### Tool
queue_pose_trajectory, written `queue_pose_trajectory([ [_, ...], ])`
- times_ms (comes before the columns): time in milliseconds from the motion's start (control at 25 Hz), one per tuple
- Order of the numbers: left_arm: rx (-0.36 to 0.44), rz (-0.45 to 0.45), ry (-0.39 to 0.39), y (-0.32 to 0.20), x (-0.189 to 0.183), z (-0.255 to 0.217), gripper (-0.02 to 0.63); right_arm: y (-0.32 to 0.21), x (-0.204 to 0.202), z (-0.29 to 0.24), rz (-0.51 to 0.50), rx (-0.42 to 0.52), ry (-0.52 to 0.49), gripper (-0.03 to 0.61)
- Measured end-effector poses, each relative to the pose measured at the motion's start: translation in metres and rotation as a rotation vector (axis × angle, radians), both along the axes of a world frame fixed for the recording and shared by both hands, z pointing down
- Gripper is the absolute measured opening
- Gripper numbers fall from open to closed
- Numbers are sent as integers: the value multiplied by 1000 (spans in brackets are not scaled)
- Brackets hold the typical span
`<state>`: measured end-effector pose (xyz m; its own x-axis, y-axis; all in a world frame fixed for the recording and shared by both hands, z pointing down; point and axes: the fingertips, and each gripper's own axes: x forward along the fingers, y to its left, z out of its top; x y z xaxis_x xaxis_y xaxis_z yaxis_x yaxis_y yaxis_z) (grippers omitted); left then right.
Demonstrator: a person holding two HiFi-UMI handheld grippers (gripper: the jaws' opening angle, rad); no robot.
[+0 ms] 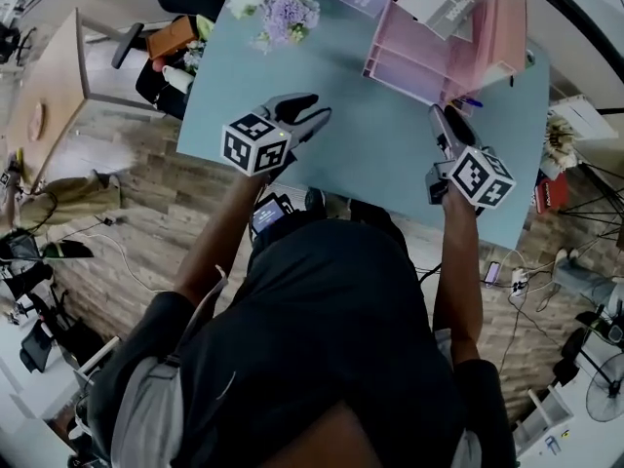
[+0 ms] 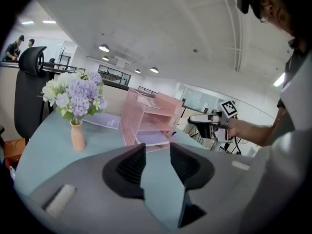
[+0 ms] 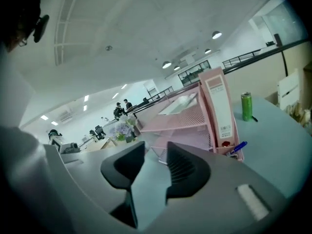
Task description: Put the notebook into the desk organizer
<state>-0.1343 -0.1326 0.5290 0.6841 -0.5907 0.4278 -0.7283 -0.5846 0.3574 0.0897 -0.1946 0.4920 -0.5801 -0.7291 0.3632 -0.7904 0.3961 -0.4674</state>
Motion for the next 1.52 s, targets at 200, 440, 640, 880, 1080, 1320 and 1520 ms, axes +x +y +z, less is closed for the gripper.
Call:
queue_pose_trajectory([
  [200, 60, 0, -4, 7, -13, -28, 189, 28, -19, -64, -82, 148, 2, 60],
  [440, 130, 18, -20, 21, -25, -58, 189, 64, -43, -117, -186, 270, 114, 61],
  [640, 169, 15, -7, 39, -38, -76, 189, 91, -52, -149, -203, 337, 147, 53],
  [880, 205, -1, 7, 56, -51, -94, 189, 108, -54, -168, -185, 364, 172, 34],
  [1080, 218, -3, 14, 64, -58, -100, 189, 116, -54, -173, -175, 378, 180, 34],
  [1320, 219, -5, 23, 67, -61, -100, 189, 119, -58, -175, -168, 368, 193, 26],
  [1520, 215, -2, 26, 68, -61, -96, 189, 120, -61, -173, -170, 366, 196, 26],
])
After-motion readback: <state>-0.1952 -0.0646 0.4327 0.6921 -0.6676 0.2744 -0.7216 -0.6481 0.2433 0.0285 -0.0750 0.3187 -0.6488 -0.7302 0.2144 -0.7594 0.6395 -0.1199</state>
